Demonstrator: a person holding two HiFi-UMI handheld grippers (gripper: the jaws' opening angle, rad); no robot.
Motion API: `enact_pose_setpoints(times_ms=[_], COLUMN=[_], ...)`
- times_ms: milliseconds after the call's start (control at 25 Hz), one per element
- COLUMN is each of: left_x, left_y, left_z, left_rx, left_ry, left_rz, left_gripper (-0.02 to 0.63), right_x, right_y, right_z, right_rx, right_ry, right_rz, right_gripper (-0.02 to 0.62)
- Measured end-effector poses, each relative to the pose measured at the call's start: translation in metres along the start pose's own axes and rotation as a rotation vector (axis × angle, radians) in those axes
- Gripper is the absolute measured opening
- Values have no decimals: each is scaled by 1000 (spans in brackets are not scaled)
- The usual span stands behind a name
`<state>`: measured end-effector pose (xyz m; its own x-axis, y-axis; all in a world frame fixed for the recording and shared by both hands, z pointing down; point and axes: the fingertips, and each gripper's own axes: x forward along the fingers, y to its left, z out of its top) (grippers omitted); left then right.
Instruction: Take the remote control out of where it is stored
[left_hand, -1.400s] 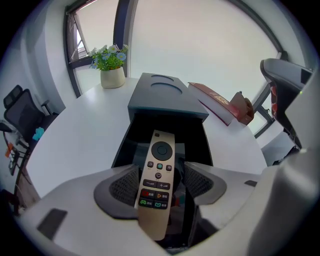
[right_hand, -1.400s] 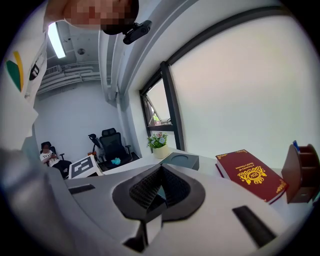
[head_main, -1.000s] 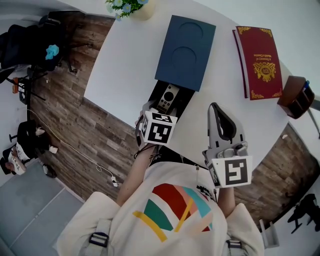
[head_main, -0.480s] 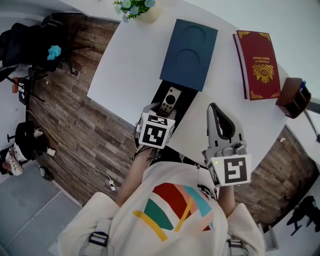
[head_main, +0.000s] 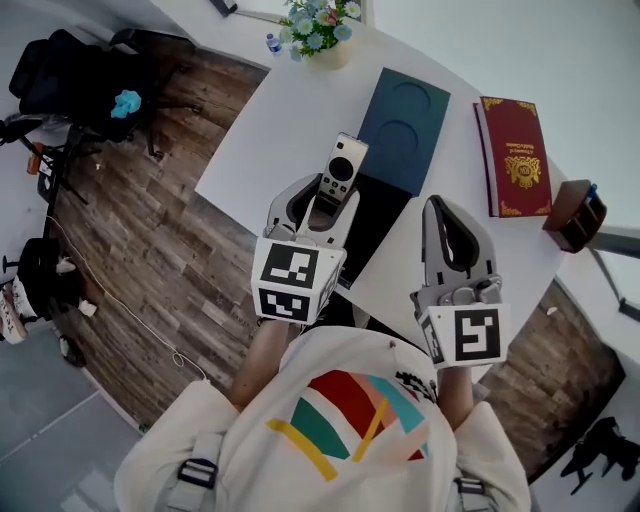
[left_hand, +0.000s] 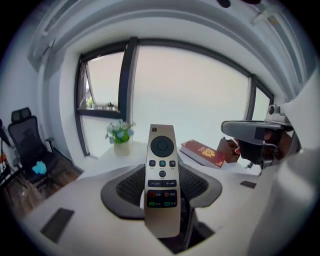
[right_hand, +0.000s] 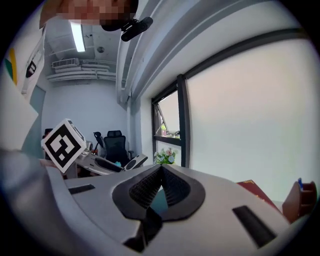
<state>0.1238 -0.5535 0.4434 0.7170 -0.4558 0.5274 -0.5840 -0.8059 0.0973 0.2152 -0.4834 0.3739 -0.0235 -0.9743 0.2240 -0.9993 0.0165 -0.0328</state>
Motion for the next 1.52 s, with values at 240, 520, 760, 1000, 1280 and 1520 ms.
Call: enact_pose_setpoints(times_ms=[240, 520, 760, 1000, 1280, 1520], left_x=[-51, -120, -151, -171, -178, -177], left_y=[5, 21, 29, 32, 33, 24], left_z=[62, 108, 119, 122, 124, 126], left_rx=[60, 75, 103, 106, 111, 136], left_ry=[-335, -607, -696, -741, -751, -768], left_rz=[67, 133, 136, 167, 194, 203], left_gripper=[216, 216, 216, 216, 216, 216], right_x=[-2, -16, -19, -20, -19, -19], right_y=[20, 45, 57, 63, 59, 54], right_z=[55, 78, 69, 74, 72, 70], right_rx=[-53, -66, -26, -50, -31, -37], right_ry=[-144, -225, -224, -224, -231, -226], right_rz=[-17, -49, -69, -55, -43, -31], right_gripper=[-8, -8, -8, -8, -8, -8])
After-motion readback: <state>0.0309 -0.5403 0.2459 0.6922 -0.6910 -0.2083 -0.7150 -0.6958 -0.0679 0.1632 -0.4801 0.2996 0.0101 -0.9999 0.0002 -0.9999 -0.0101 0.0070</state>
